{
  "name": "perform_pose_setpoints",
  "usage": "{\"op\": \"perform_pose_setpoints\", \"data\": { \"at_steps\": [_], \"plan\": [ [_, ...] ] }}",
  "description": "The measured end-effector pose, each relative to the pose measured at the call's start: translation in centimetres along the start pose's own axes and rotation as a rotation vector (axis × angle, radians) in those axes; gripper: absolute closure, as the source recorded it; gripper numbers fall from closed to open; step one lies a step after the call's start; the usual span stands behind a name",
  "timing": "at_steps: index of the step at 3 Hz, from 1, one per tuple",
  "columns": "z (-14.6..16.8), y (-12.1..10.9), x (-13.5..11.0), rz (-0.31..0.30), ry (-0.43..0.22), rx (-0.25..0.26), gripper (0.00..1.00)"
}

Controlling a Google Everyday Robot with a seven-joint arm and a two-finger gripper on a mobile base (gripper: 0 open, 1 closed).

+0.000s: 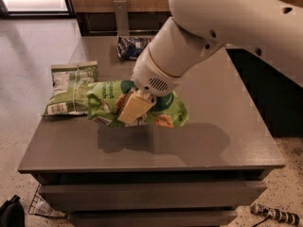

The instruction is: Move green rice chip bag near blue chip bag

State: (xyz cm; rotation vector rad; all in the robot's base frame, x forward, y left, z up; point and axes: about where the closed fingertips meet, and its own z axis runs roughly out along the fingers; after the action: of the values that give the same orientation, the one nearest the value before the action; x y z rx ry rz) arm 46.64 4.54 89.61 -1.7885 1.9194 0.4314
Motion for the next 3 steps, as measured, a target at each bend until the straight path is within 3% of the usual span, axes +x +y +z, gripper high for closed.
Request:
{"op": "perform_pose_setpoints", "data": {
  "at_steps": [1,3],
  "plan": [
    [-2.1,-0.7,-0.5,-0.005,0.023,0.05,1.0],
    [-9.4,-7.6,0.4,0.07,0.036,0.235,1.0]
  ]
}}
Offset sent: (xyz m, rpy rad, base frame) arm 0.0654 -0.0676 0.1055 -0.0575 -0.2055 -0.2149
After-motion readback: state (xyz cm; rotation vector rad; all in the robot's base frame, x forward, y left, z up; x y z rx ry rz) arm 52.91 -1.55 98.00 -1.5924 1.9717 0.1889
